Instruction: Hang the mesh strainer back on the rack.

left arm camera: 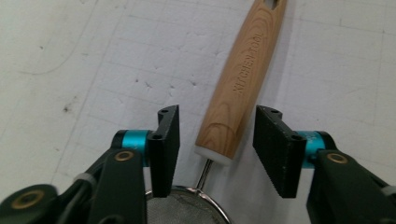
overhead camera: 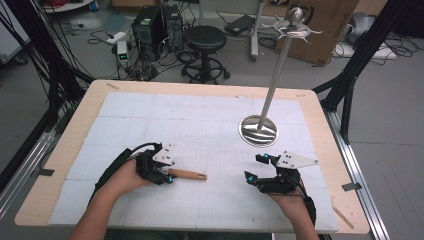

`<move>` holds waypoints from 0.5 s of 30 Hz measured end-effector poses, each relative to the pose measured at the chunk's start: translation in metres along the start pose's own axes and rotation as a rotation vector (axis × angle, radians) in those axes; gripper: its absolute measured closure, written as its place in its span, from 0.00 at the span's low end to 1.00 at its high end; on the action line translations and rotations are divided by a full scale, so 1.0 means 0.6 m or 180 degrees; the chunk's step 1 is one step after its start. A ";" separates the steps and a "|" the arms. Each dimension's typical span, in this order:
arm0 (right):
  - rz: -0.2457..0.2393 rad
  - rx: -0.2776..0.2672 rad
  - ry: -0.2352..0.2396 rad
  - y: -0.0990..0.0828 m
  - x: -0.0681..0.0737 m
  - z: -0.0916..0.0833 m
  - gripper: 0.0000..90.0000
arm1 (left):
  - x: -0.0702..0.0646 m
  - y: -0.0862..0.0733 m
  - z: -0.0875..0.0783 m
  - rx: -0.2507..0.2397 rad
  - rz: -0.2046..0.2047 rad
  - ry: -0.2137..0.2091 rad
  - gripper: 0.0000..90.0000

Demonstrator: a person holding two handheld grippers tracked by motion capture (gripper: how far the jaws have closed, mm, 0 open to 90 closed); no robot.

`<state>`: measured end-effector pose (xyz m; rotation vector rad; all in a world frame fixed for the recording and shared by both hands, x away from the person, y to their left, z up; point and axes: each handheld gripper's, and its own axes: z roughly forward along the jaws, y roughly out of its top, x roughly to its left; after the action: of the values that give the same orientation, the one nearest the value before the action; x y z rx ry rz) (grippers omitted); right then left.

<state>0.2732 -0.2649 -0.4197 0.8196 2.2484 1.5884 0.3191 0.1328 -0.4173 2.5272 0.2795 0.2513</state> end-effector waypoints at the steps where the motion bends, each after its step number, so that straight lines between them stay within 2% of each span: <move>1: -0.0002 0.0003 0.0002 0.000 0.000 0.001 0.27 | 0.000 0.001 0.002 0.0031 -0.0003 -0.0009 0.61; 4: -0.0005 0.0000 0.0006 0.000 0.000 0.001 0.27 | 0.000 0.001 0.008 0.0119 -0.0006 -0.0019 0.62; 8: -0.0004 0.0003 0.0009 0.001 0.000 0.002 0.27 | -0.001 0.002 0.007 0.0132 -0.0037 -0.0026 0.66; 11: 0.0003 0.0018 0.0008 0.000 0.001 0.002 0.27 | -0.002 0.002 0.004 0.0127 -0.0038 0.0031 0.69; 15: -0.0002 0.0020 0.0000 0.000 0.001 0.003 0.27 | -0.002 0.002 -0.001 0.0114 -0.0033 0.0041 0.72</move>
<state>0.2738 -0.2633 -0.4202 0.8206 2.2548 1.5818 0.3177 0.1321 -0.4163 2.5597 0.3046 0.2606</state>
